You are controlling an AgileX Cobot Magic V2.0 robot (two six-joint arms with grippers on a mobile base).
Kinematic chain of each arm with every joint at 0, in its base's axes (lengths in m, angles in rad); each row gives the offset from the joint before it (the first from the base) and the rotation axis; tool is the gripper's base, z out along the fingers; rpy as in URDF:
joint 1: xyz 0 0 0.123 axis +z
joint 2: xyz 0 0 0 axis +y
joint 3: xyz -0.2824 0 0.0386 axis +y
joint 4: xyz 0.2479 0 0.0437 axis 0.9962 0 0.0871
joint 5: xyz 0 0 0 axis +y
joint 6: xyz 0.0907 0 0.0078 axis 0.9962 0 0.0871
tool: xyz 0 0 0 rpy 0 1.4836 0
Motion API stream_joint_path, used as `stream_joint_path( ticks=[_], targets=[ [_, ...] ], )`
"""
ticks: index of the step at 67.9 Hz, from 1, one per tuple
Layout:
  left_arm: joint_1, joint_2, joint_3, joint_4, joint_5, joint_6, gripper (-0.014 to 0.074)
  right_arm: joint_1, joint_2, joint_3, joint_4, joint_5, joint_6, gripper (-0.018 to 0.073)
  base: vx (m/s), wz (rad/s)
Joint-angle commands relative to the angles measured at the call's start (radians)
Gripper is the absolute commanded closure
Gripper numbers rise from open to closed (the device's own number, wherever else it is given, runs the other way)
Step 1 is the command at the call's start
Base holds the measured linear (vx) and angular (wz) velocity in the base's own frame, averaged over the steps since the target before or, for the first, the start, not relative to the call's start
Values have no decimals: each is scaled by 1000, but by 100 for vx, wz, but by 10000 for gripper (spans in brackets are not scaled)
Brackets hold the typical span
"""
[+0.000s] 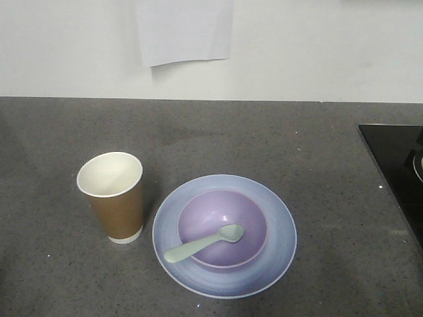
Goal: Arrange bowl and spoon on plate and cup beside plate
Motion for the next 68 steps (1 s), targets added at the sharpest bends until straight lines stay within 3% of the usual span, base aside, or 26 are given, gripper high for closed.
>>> stream_joint_path(
  ticks=[1, 26, 68],
  targets=[
    [-7, -13, -13, -7, -75, -1, 604, -5, -10, 4, -12, -68, -3, 562, 0, 0],
    [-7, -13, -13, -7, -75, -1, 603, -5, -10, 4, -89, -68, -7, 562, 0, 0],
    [-7, -13, -13, -7, -75, -1, 603, -5, -10, 4, -88, -65, -7, 562, 0, 0]
  ],
)
